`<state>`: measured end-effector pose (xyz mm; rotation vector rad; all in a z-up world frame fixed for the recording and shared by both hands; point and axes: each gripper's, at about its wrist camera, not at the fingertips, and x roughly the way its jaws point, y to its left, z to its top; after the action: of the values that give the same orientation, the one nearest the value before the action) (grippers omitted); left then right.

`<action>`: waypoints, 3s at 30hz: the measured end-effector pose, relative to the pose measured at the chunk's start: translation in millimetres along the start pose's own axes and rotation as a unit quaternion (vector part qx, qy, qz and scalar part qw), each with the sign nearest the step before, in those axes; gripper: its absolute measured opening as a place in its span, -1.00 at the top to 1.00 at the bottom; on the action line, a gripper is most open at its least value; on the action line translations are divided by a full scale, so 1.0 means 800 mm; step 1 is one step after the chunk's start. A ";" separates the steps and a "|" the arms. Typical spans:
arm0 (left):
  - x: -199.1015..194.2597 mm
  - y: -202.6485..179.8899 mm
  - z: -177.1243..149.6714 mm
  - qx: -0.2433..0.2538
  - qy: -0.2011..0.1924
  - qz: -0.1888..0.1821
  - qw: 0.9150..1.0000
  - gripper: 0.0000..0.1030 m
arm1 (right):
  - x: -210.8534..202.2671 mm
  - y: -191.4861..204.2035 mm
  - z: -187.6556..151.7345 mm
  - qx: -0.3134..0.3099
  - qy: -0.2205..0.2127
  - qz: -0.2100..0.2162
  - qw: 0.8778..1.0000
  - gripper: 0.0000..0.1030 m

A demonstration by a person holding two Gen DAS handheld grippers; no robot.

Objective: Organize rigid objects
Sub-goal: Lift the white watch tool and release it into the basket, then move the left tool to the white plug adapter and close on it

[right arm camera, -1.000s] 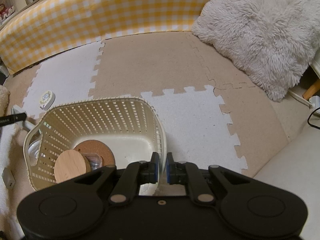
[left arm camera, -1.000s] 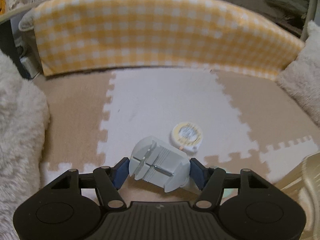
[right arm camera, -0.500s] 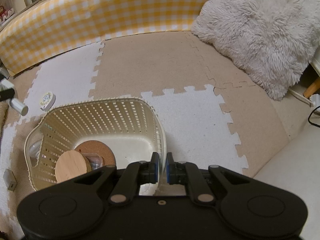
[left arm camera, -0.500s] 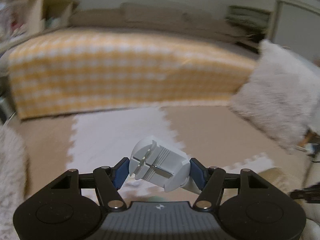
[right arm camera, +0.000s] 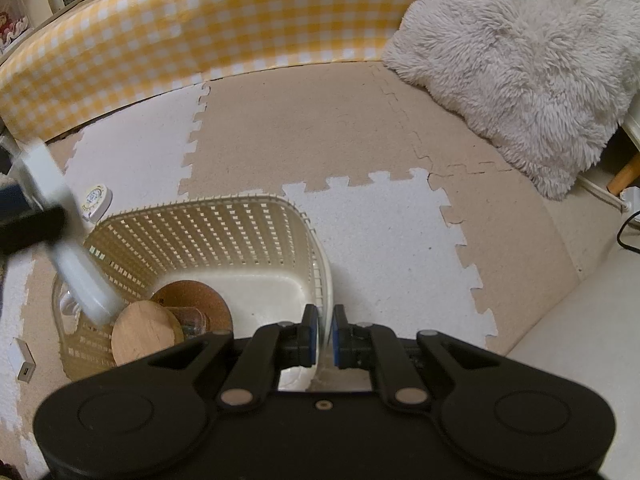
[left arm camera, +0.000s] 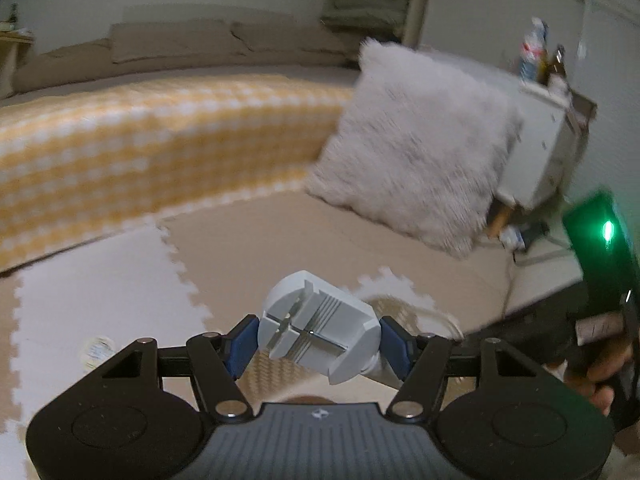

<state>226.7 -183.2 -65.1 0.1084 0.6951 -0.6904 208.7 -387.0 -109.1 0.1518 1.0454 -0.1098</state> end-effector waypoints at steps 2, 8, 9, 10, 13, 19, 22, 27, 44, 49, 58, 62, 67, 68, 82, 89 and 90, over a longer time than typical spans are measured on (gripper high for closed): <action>0.012 -0.014 -0.010 0.009 0.011 -0.002 1.000 -0.27 | 0.000 0.000 -0.001 0.001 0.000 0.000 1.000 0.85; 0.043 -0.035 -0.029 0.063 0.030 0.001 0.998 -0.27 | 0.000 0.000 -0.001 0.003 0.001 0.003 1.000 0.85; 0.048 -0.037 -0.033 0.070 0.036 0.001 0.997 -0.27 | 0.000 0.000 -0.001 0.003 0.001 0.003 1.000 0.85; 0.051 -0.036 -0.035 0.074 0.041 0.000 0.996 -0.27 | -0.001 0.000 -0.001 0.003 0.001 0.003 1.000 0.85; 0.062 -0.037 -0.043 0.084 0.057 -0.003 0.995 -0.27 | -0.001 0.001 -0.001 0.003 0.002 0.002 1.000 0.85; 0.073 -0.040 -0.048 0.081 0.063 -0.025 0.994 -0.30 | -0.002 0.002 -0.001 0.002 0.003 0.001 1.000 0.85; 0.078 -0.044 -0.049 0.077 0.072 -0.037 0.994 -0.63 | -0.001 0.003 -0.002 0.002 0.005 0.000 1.000 0.85; 0.080 -0.042 -0.054 0.072 0.085 -0.039 0.993 -0.68 | -0.001 0.002 -0.001 0.002 0.005 0.000 1.000 0.85; 0.062 -0.034 -0.039 0.034 0.100 -0.050 0.993 -0.83 | 0.000 0.000 -0.001 0.004 0.005 0.002 1.000 0.85; 0.050 -0.038 -0.035 0.036 0.096 -0.054 0.993 -0.96 | 0.000 0.000 -0.001 0.006 0.005 0.002 1.000 0.85; 0.022 -0.030 -0.023 0.024 0.085 -0.048 0.995 -1.00 | 0.005 -0.001 -0.002 0.005 0.009 0.004 1.000 0.85; 0.005 -0.022 -0.013 0.009 0.075 -0.043 0.996 -1.00 | 0.005 -0.001 -0.002 0.005 0.009 0.004 1.000 0.85; -0.020 -0.012 -0.002 0.005 0.060 -0.023 0.998 -1.00 | 0.005 -0.001 -0.002 0.007 0.009 0.005 1.000 0.86; -0.025 -0.009 0.000 0.005 0.058 -0.016 0.998 -1.00 | 0.004 -0.002 -0.001 0.008 0.009 0.007 1.000 0.86; -0.101 0.062 -0.025 0.013 0.053 0.054 0.997 -1.00 | 0.003 -0.003 -0.001 0.009 0.009 0.007 1.000 0.86; -0.116 0.114 -0.044 -0.002 0.063 0.078 0.995 -1.00 | 0.003 -0.003 -0.001 0.008 0.009 0.007 1.000 0.86; -0.118 0.121 -0.049 -0.001 0.067 0.084 0.994 -1.00 | 0.003 -0.003 -0.001 0.007 0.009 0.006 1.000 0.86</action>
<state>212.2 -44.5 -49.0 0.2112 0.8058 -0.5241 208.4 -389.3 -111.9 0.1730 1.0621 -0.1047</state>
